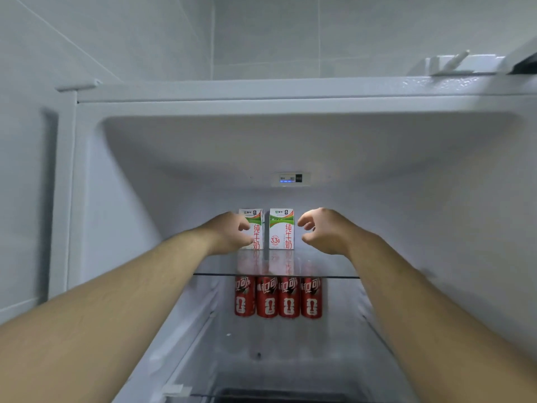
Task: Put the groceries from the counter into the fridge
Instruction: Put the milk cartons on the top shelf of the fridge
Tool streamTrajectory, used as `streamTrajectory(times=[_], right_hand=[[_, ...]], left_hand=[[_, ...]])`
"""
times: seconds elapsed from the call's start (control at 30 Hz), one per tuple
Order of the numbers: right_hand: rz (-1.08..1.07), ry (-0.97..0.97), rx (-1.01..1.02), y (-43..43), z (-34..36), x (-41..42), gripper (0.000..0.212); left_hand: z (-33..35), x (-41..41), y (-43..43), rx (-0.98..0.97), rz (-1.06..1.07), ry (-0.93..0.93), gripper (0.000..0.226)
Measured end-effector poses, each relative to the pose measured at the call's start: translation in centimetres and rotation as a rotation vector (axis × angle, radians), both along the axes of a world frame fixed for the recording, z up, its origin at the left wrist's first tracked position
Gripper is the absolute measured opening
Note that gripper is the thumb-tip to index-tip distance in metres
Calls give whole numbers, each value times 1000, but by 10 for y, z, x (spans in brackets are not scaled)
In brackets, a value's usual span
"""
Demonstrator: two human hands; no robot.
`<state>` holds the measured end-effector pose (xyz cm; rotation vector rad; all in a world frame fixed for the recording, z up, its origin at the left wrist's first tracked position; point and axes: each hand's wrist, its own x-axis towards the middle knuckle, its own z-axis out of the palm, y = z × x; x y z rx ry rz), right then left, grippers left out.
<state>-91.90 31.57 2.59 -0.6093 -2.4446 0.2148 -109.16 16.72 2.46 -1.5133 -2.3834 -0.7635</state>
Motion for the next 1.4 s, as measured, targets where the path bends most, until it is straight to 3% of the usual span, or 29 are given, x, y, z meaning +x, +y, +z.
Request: streamTrajectory(times=[0.13, 0.47, 0.87, 1.07, 1.4], right_hand=[[34, 21, 2, -15, -4, 21, 32], [43, 141, -14, -48, -15, 32, 41], [-106, 12, 60, -102, -34, 99, 42], [-143, -16, 31, -131, -50, 121, 41], [-253, -93, 45, -154, -74, 172, 41]], left_hand=[[-7, 17, -15, 6, 28, -29, 48], [-20, 56, -38, 102, 9, -34, 37], [-51, 80, -98, 125, -65, -37, 50], [-61, 102, -111, 124, -174, -71, 29], [-78, 141, -117, 13, -276, -20, 55]])
